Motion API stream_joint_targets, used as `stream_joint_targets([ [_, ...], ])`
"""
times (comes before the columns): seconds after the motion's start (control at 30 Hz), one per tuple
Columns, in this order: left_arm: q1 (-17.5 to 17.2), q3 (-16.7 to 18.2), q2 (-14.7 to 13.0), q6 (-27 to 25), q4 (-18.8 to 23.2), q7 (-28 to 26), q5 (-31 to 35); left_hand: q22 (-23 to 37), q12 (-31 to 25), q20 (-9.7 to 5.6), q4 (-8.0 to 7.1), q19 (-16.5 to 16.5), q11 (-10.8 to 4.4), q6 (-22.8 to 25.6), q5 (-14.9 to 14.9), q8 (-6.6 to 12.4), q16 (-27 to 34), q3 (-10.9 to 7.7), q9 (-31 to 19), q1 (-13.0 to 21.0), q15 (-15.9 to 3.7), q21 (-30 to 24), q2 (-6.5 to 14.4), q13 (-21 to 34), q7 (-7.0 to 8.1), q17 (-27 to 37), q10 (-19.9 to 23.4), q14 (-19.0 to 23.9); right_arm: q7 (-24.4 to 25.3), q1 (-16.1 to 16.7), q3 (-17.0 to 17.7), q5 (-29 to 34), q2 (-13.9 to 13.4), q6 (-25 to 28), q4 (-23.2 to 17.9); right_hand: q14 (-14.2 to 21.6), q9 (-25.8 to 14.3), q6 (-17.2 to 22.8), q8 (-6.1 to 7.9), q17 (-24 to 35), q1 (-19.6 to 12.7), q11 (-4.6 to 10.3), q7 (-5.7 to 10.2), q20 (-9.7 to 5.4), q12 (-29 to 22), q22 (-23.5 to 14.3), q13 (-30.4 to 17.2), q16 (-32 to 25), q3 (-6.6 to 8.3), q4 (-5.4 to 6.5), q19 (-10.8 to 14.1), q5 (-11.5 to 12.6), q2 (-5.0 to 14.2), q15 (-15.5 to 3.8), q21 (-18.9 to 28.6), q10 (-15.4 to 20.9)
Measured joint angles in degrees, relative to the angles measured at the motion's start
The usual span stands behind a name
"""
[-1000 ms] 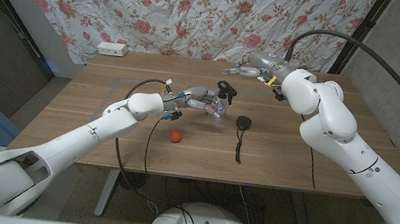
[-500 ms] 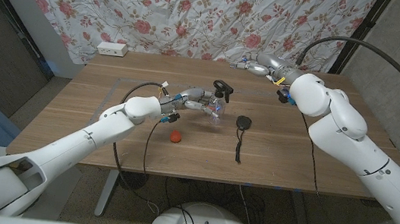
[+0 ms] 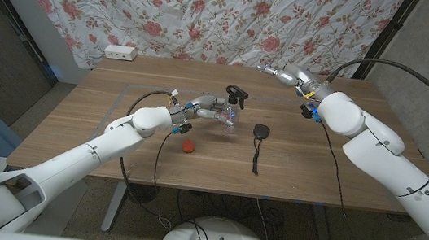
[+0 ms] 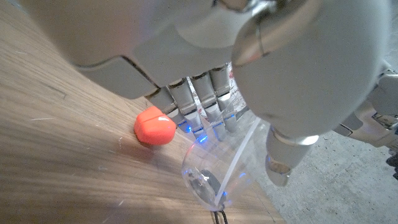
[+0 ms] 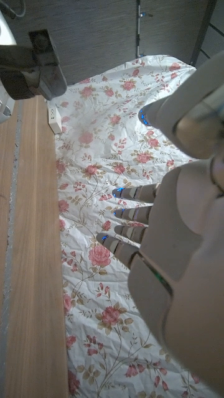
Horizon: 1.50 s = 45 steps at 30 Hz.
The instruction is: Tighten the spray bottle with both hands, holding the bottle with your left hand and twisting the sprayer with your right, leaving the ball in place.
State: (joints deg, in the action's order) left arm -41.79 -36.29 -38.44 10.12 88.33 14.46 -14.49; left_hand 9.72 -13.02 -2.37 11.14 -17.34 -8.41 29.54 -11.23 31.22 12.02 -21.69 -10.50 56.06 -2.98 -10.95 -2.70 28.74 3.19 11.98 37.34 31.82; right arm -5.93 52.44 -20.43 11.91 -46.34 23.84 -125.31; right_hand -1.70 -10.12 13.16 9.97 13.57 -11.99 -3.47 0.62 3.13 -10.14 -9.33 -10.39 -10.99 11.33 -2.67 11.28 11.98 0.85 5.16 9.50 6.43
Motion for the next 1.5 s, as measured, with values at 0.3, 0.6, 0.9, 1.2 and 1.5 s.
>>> stream_joint_targets([
  [0.3,-0.8,0.1,-0.2,0.0,0.5,-1.4,1.0,0.0,0.4,0.01,-0.07,0.1,-0.51,-0.2,0.0,0.00,-0.4,-0.58,0.0,-0.7,0.21,0.0,0.2,-0.4,0.19,-0.3,-0.5,-0.6,6.7,2.2,1.3,-7.0,-0.4,-6.6,3.7,0.2,0.0,0.0,0.22,-0.3,0.3,0.22,0.00,-0.14,-0.3,0.0,0.0,0.0,0.00,0.00,0.0,0.0,0.31,-0.58,0.3,0.2],
  [0.6,-1.1,-0.1,0.1,1.0,0.0,-1.7,1.5,0.0,0.8,0.01,-0.30,0.1,-1.02,-0.4,0.0,0.00,-0.5,-0.81,0.2,-1.4,-0.02,0.0,-0.1,-0.9,0.16,-0.5,-1.0,-1.5,12.1,3.8,1.8,-11.6,0.3,-13.7,7.7,0.4,0.0,-0.2,0.21,-0.4,0.4,0.42,0.23,-0.28,-0.3,0.0,0.0,0.0,0.24,0.23,0.2,0.0,1.30,-0.78,0.5,0.4],
  [0.9,-1.1,-0.6,0.5,2.2,-1.0,-1.6,2.1,0.0,0.8,0.01,-0.47,0.1,-0.90,-0.5,0.0,0.00,-0.8,-1.43,0.3,-1.5,0.21,0.0,0.0,-1.6,0.06,-0.8,-1.6,-2.5,15.7,4.8,1.8,-14.5,1.2,-19.1,10.8,0.9,0.0,-0.3,0.45,-0.8,-0.2,0.51,0.31,-0.90,-0.5,0.0,0.0,-0.3,0.48,-0.01,0.2,0.0,1.90,-1.28,0.7,1.0],
  [1.2,-1.4,-0.9,0.6,2.8,-1.4,-1.9,3.2,0.0,1.2,0.05,-0.63,1.3,-0.99,-0.6,0.0,-0.01,-1.2,-1.59,0.2,-1.3,0.22,0.0,0.2,-2.5,0.00,-1.1,-2.9,-4.1,17.4,5.4,1.5,-18.0,2.8,-23.8,14.6,1.5,0.0,-0.3,0.45,-0.8,0.1,0.71,0.31,-1.12,-0.5,0.0,0.0,-0.5,0.66,0.16,0.4,0.0,2.28,-1.93,0.7,1.2],
  [1.5,-1.9,-1.0,0.6,2.9,-1.4,-3.0,4.3,0.0,1.1,-0.09,-0.77,2.9,-1.31,-0.6,0.0,-0.01,-1.2,-1.45,0.5,-1.4,0.12,0.4,0.2,-3.3,0.01,-1.5,-3.4,-4.8,17.7,5.7,1.5,-22.1,4.5,-27.0,17.5,1.6,0.0,-0.9,0.45,-0.8,0.7,0.71,-0.32,-1.52,-0.5,0.0,0.0,-0.5,0.65,0.15,0.0,0.0,2.87,-2.41,0.7,1.2],
])
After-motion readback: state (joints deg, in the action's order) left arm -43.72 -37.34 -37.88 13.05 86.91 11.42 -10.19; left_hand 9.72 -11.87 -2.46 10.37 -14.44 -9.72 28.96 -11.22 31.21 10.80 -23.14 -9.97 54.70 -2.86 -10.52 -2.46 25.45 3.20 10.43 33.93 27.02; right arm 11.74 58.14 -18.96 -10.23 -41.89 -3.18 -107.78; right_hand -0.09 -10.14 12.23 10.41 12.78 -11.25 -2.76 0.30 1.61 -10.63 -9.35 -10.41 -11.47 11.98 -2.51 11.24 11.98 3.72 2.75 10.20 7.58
